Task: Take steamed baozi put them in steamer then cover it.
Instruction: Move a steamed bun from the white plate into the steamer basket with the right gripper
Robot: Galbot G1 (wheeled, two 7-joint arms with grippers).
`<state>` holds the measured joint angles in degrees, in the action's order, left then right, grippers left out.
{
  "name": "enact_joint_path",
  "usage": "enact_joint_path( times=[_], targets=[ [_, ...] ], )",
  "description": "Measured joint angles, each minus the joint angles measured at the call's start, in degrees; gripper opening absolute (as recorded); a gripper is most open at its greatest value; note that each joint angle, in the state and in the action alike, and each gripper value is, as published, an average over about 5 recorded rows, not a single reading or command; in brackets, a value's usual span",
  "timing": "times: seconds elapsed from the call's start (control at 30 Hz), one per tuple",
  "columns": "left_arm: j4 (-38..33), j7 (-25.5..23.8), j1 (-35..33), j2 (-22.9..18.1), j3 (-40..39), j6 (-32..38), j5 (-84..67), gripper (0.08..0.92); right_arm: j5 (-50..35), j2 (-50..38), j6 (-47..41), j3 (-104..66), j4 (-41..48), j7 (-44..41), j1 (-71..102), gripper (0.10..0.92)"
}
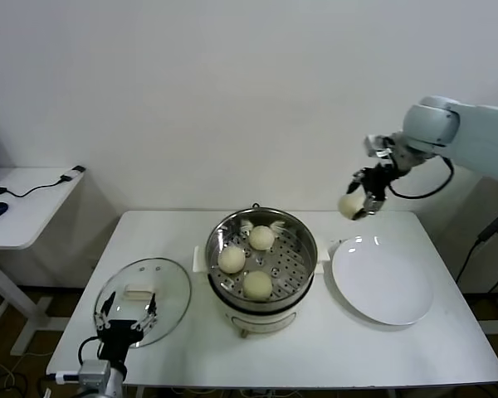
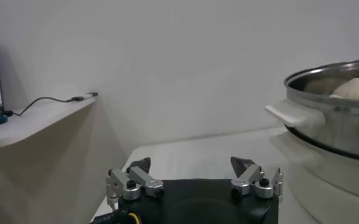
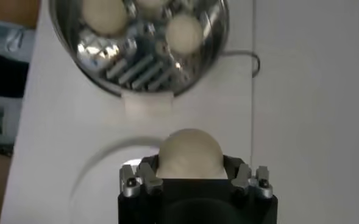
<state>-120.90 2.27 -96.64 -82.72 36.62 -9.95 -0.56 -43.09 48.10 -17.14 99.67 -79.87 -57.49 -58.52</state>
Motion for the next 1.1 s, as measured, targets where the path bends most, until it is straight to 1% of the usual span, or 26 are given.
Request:
enact_joint_path(
  times=[0.2,0.37,0.67,1.1],
  targets=[
    [-0.03,-0.04,0.19,-0.17,-0.12,0.11,-0.41,0.823,-5.11,4.17,-5.16,1.26,-5.48,4.92,-1.02,0.696],
    [-0.14,-0.05,0.25,-0.24,-0.14,0.16,-0.66,0.823,-6.59,7.11,-9.03,0.97,-7.25,9.25,2.21,0.696],
    [-0.03,-0.03,0.3,-0.09,0.13,0.29,-1.48,0.823,-6.38,11.22,-13.53,-1.17,-6.87,14.98,9.8,0.696],
    [-0.19,0.05,0.03,-0.04,0.0,0.41,-1.84,0.823,-4.02,13.76,-15.76,-2.87,-4.85,18.51,16.27,0.704]
  ],
)
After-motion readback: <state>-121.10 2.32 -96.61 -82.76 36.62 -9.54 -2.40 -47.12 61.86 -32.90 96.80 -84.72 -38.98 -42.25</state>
